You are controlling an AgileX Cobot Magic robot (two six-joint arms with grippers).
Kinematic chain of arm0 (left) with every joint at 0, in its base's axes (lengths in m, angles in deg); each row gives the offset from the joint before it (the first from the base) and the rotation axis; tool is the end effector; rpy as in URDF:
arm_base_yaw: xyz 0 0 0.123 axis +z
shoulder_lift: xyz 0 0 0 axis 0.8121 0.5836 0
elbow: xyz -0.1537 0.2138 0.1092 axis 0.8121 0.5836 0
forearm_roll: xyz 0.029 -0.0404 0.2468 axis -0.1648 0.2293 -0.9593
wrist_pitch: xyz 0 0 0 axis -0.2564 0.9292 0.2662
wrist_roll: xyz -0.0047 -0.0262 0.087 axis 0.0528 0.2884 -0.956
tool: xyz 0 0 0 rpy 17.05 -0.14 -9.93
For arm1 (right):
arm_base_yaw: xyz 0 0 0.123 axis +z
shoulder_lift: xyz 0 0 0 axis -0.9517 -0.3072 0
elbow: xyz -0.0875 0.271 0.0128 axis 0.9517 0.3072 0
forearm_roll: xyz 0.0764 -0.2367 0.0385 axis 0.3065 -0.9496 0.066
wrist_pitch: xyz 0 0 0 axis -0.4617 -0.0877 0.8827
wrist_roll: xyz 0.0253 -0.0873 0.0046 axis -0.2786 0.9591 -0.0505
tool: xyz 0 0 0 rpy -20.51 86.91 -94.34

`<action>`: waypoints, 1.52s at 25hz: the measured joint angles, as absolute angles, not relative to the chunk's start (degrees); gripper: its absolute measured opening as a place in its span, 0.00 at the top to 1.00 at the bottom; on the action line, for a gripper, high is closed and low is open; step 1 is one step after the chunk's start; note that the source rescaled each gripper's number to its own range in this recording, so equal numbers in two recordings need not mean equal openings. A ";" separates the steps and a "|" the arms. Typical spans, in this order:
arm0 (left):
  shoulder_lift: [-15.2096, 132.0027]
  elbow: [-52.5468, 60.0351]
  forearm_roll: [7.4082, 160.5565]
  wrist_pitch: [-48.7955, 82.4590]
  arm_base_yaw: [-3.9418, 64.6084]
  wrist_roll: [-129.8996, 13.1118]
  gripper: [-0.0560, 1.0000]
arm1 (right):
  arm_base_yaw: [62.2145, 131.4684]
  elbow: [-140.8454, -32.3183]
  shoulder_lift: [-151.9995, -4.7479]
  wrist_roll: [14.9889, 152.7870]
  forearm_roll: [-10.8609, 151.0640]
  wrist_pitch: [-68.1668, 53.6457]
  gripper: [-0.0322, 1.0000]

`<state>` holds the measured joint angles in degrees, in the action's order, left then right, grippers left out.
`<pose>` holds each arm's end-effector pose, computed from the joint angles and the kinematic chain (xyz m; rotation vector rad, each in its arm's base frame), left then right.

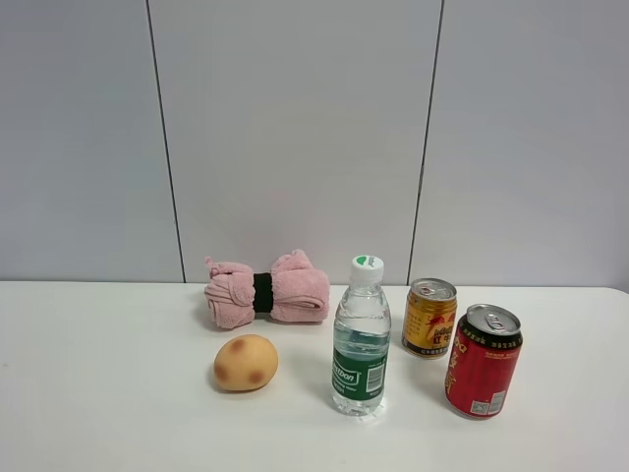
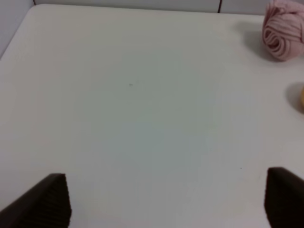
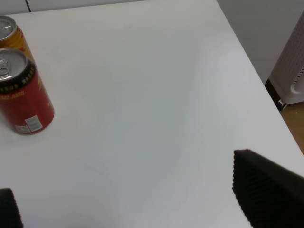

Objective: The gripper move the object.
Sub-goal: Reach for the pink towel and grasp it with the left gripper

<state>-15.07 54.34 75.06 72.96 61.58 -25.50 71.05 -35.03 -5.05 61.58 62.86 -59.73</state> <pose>-0.0053 -0.0071 0.2802 -0.1041 2.0138 -0.0014 -0.0059 0.0010 0.2759 0.0084 2.0572 -0.0038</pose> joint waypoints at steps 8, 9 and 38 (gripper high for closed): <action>-15.07 54.34 75.06 72.96 61.58 -25.50 0.09 | 71.05 -35.03 -5.05 61.58 62.86 -59.73 0.00; -15.07 54.34 75.06 72.96 61.58 -25.50 0.09 | 71.05 -35.03 -5.05 61.58 62.86 -59.73 0.00; -14.99 53.49 76.22 73.19 61.58 -27.12 0.09 | 71.05 -35.03 -5.05 61.58 62.86 -59.73 0.00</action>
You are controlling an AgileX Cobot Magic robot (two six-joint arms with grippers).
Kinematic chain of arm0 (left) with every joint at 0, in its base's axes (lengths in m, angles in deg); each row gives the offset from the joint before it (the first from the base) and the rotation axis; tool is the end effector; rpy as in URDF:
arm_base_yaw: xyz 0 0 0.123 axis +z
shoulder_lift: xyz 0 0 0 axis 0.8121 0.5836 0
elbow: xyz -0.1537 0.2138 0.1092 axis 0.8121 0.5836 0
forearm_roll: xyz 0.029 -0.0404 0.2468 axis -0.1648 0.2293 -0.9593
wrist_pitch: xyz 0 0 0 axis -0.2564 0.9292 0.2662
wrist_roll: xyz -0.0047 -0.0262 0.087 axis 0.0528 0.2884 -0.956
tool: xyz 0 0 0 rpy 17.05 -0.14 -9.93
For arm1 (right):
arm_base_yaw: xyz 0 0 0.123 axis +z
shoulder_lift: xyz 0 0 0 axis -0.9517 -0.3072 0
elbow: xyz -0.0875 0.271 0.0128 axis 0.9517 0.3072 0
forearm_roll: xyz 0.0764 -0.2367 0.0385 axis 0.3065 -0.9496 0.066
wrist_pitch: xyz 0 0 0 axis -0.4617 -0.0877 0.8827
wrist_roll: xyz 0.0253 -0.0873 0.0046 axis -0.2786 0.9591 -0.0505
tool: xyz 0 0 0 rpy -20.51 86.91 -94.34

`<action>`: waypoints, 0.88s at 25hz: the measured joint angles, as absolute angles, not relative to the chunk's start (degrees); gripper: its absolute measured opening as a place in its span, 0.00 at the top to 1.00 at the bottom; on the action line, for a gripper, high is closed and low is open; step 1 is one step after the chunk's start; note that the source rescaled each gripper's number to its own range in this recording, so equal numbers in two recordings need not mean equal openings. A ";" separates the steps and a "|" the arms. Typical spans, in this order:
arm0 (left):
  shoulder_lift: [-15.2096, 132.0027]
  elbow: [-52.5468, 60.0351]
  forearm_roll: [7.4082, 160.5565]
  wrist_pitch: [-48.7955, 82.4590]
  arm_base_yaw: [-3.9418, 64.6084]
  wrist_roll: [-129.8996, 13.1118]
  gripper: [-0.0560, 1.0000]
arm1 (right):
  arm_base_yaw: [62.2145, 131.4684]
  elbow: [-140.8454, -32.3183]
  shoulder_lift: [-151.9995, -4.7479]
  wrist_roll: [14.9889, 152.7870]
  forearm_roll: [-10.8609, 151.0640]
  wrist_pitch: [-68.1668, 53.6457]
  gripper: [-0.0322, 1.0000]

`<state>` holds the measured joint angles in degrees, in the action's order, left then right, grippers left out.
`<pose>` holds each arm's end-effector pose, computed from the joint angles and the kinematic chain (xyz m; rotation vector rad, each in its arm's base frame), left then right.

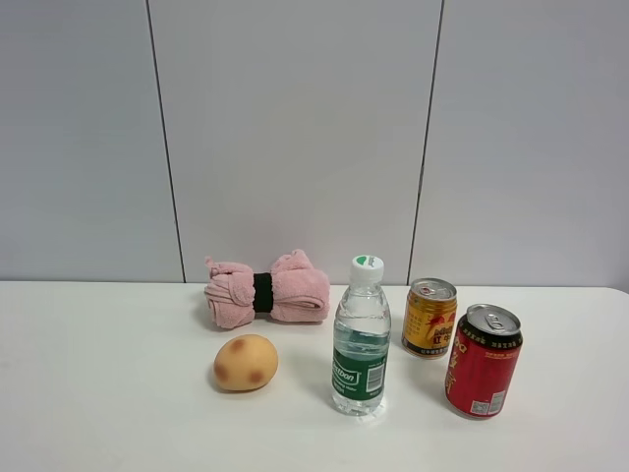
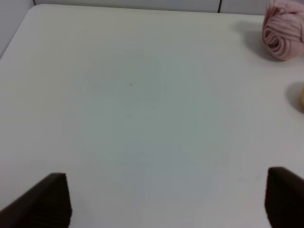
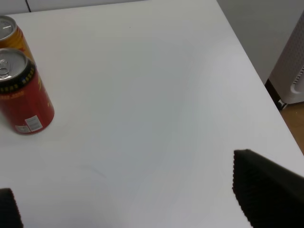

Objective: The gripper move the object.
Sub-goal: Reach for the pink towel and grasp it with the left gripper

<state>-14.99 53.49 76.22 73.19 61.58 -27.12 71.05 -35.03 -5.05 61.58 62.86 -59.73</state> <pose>-0.0069 -0.0089 0.2841 -0.0732 2.0043 -0.0066 -0.0059 0.0010 0.2759 0.0084 2.0572 -0.0038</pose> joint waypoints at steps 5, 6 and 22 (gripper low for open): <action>-8.46 46.15 87.22 73.99 61.58 -38.39 0.09 | 71.05 -35.03 -5.05 61.58 62.86 -59.73 0.00; -6.66 44.34 90.09 73.62 61.58 -41.34 0.09 | 71.05 -35.03 -5.05 61.58 62.86 -59.73 0.00; 35.65 30.38 114.15 68.50 61.39 -72.04 0.09 | 71.05 -35.03 -5.05 61.58 62.86 -59.73 0.00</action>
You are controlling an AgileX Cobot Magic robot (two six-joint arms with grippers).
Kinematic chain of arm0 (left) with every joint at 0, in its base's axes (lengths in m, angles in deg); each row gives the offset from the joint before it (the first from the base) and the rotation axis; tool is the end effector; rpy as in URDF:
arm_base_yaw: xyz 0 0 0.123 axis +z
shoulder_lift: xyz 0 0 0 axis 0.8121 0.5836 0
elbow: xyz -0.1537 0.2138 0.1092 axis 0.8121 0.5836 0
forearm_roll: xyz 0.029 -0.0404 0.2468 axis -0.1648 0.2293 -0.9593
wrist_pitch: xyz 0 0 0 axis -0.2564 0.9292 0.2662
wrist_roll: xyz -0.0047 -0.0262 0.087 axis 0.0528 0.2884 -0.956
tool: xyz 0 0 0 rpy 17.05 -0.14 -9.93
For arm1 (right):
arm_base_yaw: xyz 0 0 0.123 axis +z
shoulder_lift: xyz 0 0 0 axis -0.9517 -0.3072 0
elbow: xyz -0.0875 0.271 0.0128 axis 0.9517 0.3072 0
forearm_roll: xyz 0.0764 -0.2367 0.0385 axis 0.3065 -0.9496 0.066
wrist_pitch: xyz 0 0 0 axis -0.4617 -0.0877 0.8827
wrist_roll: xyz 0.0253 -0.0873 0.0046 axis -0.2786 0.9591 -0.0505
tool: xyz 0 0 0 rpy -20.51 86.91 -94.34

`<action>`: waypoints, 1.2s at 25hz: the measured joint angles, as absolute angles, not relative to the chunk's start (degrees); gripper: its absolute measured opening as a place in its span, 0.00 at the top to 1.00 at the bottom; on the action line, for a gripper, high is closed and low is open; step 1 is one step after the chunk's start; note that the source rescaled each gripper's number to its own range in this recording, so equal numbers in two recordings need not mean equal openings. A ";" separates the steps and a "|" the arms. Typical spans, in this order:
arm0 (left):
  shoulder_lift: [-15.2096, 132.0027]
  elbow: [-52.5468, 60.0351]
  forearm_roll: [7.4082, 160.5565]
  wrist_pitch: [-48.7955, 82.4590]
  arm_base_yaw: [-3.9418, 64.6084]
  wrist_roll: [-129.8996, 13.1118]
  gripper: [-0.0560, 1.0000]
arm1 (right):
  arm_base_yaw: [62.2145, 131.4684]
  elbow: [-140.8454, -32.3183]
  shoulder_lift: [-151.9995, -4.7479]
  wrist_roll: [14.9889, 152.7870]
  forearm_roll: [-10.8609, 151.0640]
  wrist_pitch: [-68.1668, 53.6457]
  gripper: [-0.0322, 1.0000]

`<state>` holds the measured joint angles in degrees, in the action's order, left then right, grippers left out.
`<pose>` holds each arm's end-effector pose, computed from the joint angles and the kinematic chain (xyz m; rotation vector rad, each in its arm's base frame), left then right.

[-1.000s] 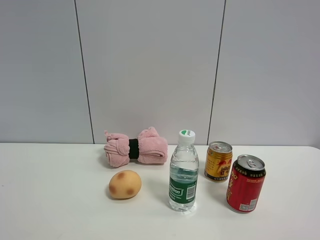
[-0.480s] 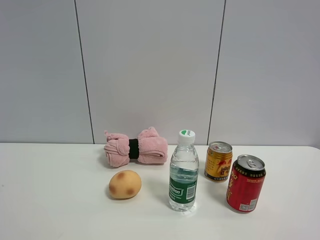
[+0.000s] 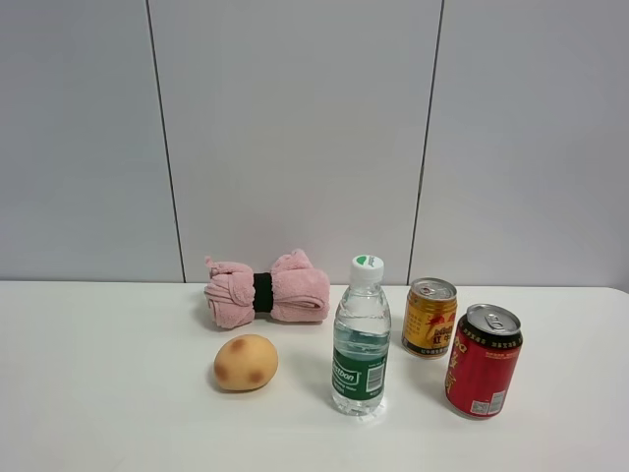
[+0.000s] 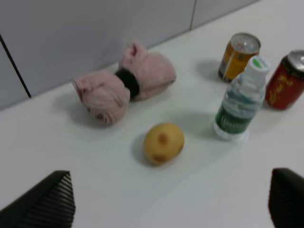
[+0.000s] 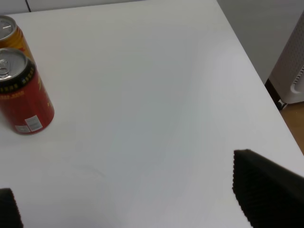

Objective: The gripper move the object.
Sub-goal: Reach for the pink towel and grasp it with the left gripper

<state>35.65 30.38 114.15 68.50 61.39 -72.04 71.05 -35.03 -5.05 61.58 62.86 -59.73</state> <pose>0.1587 -0.0326 0.3729 0.5402 2.0725 -0.4132 -0.0059 0.0010 0.2759 0.0084 2.0572 -0.0038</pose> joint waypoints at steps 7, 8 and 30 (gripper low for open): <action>49.17 30.19 111.02 62.71 51.62 -72.04 0.09 | 71.05 -35.03 -5.05 61.58 62.86 -59.73 0.00; 50.93 30.19 110.10 61.06 49.54 -72.04 0.09 | 71.05 -35.03 -5.05 61.58 62.86 -59.73 0.00; 87.28 9.51 99.65 55.21 20.35 -66.20 0.09 | 71.05 -35.03 -5.05 61.58 62.86 -59.73 0.00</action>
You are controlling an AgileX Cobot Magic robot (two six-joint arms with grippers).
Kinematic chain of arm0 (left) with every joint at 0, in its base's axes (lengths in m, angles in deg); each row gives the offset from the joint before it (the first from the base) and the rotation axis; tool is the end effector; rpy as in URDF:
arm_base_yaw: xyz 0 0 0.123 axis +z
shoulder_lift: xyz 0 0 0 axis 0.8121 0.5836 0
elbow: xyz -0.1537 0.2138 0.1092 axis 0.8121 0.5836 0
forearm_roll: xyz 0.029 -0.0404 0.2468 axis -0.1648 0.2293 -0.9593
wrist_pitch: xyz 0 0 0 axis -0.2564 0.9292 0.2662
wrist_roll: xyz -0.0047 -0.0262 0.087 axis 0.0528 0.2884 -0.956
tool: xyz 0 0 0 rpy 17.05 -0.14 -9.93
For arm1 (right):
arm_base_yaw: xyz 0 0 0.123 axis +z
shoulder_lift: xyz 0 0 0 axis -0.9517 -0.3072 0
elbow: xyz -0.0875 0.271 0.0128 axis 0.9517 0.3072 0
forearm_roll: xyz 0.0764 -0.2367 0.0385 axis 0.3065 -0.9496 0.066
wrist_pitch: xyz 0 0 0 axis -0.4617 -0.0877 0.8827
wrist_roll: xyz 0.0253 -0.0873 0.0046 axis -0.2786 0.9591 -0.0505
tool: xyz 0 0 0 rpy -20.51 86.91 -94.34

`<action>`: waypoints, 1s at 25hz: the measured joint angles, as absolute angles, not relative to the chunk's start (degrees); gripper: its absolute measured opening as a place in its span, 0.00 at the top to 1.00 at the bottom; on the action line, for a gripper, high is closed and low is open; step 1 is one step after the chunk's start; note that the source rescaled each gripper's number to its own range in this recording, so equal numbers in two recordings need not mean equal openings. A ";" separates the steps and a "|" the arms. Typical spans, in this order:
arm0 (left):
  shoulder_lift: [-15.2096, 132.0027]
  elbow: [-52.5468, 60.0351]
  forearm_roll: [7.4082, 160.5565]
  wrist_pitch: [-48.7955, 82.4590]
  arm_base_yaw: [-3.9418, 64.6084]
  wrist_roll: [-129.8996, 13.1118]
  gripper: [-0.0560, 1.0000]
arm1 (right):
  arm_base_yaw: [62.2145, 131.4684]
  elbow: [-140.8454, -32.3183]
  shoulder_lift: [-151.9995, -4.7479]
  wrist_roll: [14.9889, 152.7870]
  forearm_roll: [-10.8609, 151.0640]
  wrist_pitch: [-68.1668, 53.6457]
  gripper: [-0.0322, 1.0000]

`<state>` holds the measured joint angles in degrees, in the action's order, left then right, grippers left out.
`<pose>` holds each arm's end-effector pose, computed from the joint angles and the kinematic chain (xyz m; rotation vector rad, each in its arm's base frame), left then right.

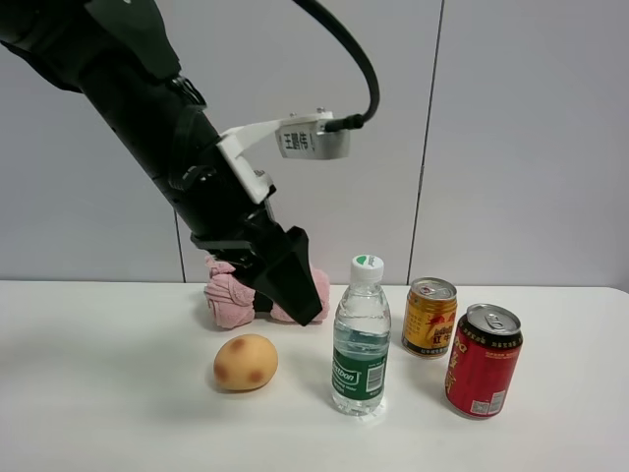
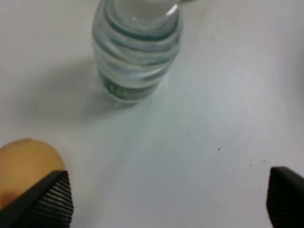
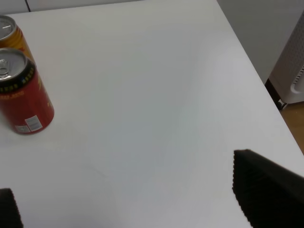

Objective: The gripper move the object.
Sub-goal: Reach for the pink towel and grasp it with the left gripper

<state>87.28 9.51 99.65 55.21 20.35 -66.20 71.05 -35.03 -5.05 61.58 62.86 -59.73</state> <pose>0.2956 -0.2351 0.2370 1.2884 2.3126 -0.5267 -0.0059 0.0010 0.2759 0.0084 2.0572 -0.0038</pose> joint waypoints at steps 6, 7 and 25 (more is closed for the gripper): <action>90.55 6.43 93.29 52.92 19.62 -64.48 0.09 | 71.05 -35.03 -5.05 61.58 62.86 -59.73 0.00; 90.69 6.20 91.30 52.76 19.62 -63.64 0.09 | 71.05 -35.03 -5.05 61.58 62.86 -59.73 0.00; 91.82 -7.52 69.03 44.04 24.00 -73.28 0.09 | 71.05 -35.03 -5.05 61.58 62.86 -59.73 0.00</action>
<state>91.82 -7.52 69.03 44.04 24.00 -73.28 71.05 -35.03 -5.05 61.58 62.86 -59.73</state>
